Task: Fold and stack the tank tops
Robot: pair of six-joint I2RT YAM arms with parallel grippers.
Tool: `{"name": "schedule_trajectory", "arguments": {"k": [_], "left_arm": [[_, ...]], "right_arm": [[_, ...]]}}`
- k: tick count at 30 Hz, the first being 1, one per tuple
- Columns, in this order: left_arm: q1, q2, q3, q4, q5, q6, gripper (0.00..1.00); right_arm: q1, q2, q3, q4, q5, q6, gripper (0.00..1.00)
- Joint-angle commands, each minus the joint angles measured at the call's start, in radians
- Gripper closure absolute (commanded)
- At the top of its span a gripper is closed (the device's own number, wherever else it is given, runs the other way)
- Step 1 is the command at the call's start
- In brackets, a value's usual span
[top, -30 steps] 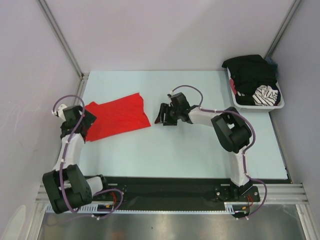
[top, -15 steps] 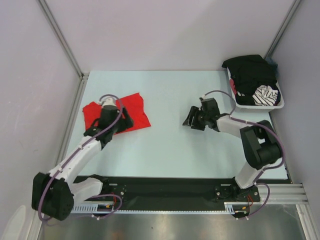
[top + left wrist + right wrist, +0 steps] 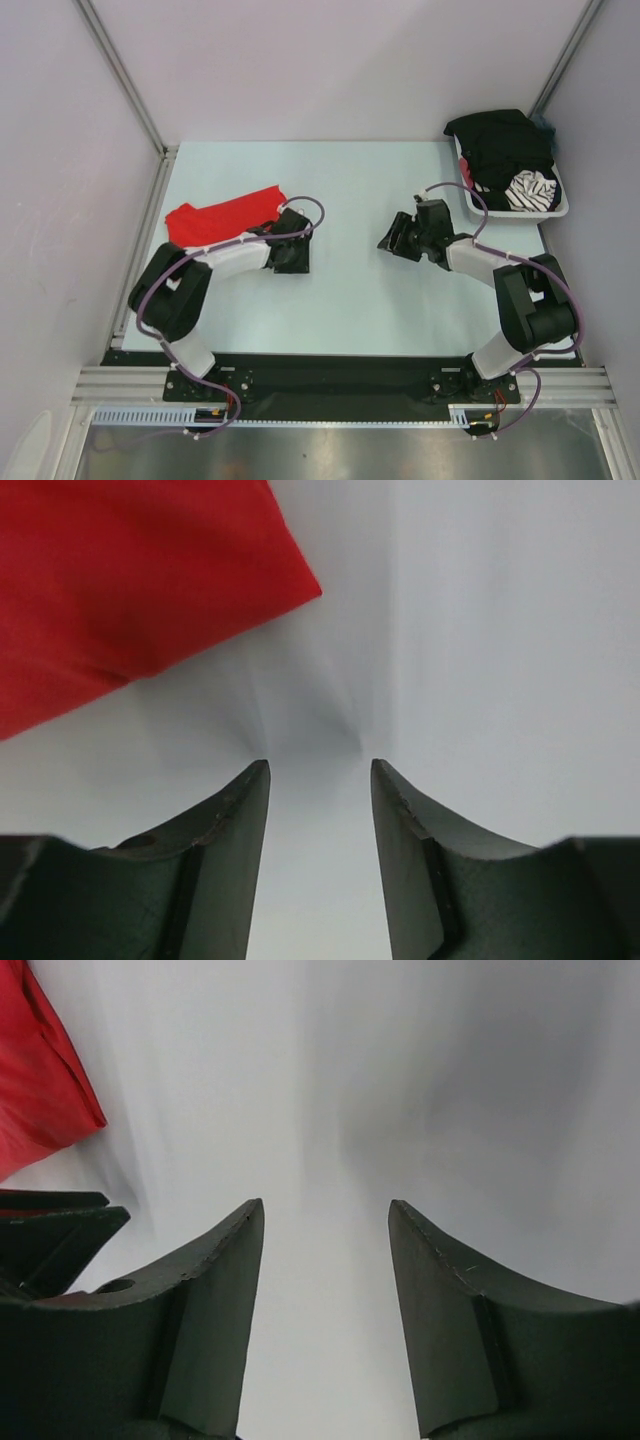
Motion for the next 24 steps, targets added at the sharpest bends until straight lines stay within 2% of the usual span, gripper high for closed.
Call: {"name": "schedule_trajectory", "arguments": {"k": [1,5,13,16,18,21,24], "left_arm": [[0.002,0.085,0.099,-0.019,-0.032,0.030,0.50],[0.032,0.185,0.170,0.000,-0.043,0.033,0.53],[0.255,0.351,0.320,0.010,-0.005,0.065,0.57],[0.325,0.421,0.424,0.024,0.084,0.085,0.59],[0.357,0.496,0.559,-0.012,0.090,0.081,0.61],[0.391,0.583,0.738,-0.075,0.095,0.085,0.61],[0.399,0.607,0.840,-0.132,0.182,0.107,0.62]], "right_arm": [[-0.012,-0.034,-0.012,0.049,0.002,-0.011,0.42],[-0.020,-0.052,-0.029,0.060,0.004,-0.009,0.43],[-0.033,-0.077,-0.060,0.086,0.002,-0.006,0.43],[-0.033,-0.072,-0.066,0.099,-0.007,0.001,0.43],[-0.032,-0.069,-0.068,0.104,-0.012,0.003,0.44],[-0.035,-0.067,-0.071,0.106,-0.013,0.001,0.44],[-0.035,-0.072,-0.078,0.107,-0.007,-0.002,0.44]]}}
